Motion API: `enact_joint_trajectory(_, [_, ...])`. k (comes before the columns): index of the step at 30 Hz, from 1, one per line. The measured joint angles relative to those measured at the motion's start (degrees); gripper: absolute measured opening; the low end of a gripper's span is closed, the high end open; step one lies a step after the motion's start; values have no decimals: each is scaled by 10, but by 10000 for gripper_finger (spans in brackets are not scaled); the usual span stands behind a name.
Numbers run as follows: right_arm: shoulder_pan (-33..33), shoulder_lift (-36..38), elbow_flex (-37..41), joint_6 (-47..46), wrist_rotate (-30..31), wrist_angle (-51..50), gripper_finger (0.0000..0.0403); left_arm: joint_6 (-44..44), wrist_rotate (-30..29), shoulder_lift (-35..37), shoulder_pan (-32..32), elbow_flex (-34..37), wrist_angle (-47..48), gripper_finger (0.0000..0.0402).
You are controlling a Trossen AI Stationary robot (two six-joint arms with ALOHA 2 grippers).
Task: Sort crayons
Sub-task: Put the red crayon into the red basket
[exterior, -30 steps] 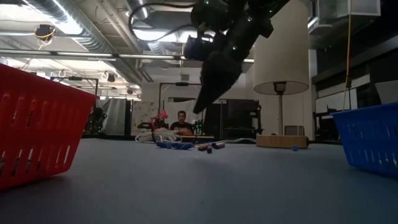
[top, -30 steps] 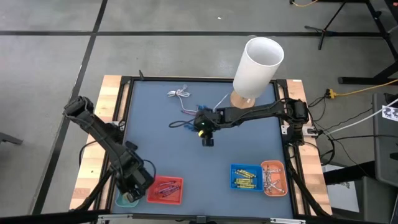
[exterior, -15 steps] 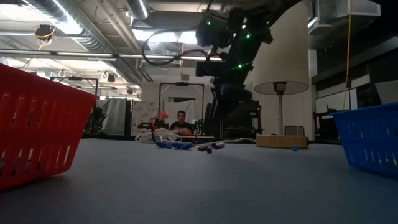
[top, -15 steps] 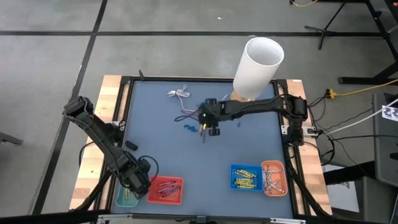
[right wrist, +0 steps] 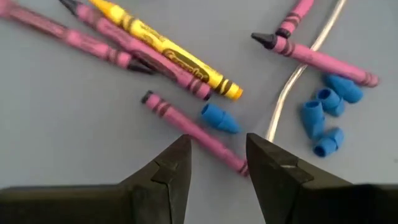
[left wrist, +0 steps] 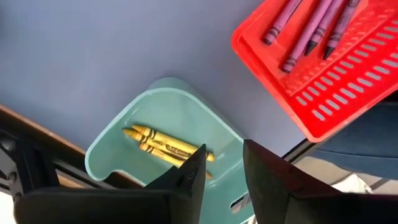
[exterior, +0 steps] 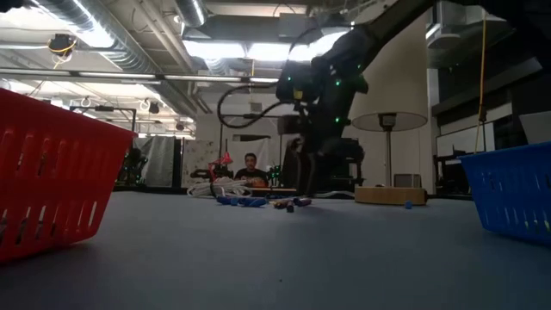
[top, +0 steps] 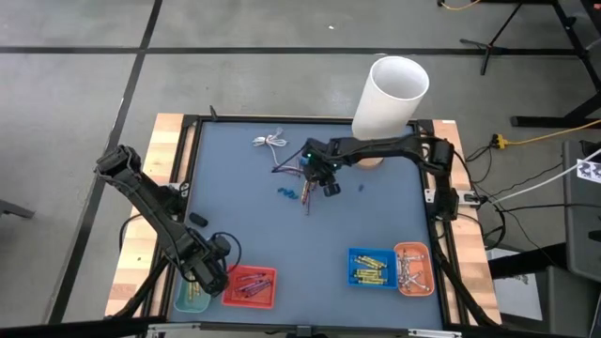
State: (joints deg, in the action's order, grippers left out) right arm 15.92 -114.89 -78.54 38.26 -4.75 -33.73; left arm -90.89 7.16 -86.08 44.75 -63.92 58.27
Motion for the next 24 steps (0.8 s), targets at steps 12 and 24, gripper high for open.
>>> enact_joint_trajectory(12, [-1,-23,-3,11,6,-17,144,0,-33,0,0,0,-3,86])
enact_joint_trajectory(24, [-2,-23,-2,6,-10,-45,12,1,-218,0,-12,0,-24,85])
